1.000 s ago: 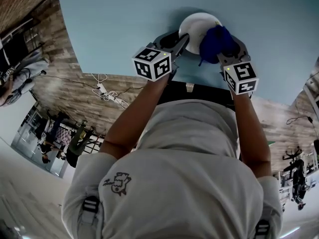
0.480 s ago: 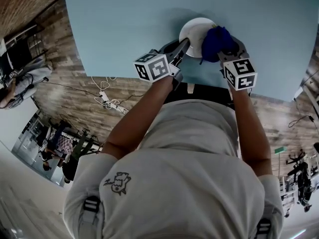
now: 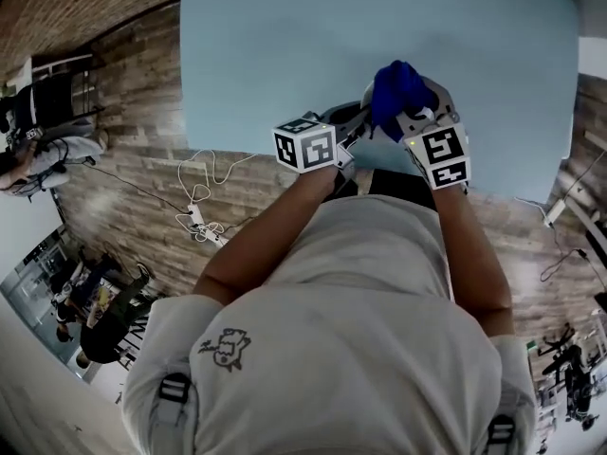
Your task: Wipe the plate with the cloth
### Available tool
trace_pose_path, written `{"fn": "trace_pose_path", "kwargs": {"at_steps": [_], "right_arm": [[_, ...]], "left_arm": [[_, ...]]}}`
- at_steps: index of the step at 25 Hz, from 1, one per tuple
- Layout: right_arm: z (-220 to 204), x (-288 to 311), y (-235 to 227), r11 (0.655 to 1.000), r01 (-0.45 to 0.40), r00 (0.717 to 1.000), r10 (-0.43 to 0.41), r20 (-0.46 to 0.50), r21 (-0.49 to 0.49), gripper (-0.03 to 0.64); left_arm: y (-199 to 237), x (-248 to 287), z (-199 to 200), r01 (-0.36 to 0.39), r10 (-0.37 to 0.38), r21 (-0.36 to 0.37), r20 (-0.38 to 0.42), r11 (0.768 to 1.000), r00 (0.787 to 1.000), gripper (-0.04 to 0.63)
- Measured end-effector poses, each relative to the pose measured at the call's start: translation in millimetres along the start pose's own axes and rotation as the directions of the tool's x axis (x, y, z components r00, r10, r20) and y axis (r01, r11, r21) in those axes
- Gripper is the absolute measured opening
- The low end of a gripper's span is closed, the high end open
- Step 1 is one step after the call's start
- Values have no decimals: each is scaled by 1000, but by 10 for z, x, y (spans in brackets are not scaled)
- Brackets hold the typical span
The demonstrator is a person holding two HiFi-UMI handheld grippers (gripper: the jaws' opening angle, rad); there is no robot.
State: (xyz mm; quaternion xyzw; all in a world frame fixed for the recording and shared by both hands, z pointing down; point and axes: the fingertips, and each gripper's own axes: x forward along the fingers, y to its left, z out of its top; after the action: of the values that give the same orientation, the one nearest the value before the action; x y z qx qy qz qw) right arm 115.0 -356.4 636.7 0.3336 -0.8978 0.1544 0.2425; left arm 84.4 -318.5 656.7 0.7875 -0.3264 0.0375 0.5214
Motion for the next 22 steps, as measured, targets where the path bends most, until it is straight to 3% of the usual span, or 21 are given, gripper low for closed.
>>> {"fn": "trace_pose_path", "kwargs": {"at_steps": [4, 7, 15, 18, 22], "right_arm": [[423, -164, 678, 998, -14, 998, 17, 60, -53, 164], [709, -292, 862, 996, -3, 995, 11, 94, -91, 163], [763, -577, 1531, 981, -2, 999, 12, 49, -193, 164], [740, -693, 1682, 983, 46, 997, -34, 67, -176, 164], [785, -894, 1555, 968, 176, 983, -163, 86, -180, 164]], "left_arm": [[-217, -582, 187, 60, -63, 31, 77, 998, 995, 21], [-391, -846, 417, 104, -110, 43, 155, 994, 982, 21], [-639, -1548, 756, 125, -141, 73, 297, 990, 945, 21], [-689, -1889, 742, 112, -140, 106, 313, 988, 939, 21], [-749, -2227, 663, 115, -159, 160, 300, 980, 941, 21]]}}
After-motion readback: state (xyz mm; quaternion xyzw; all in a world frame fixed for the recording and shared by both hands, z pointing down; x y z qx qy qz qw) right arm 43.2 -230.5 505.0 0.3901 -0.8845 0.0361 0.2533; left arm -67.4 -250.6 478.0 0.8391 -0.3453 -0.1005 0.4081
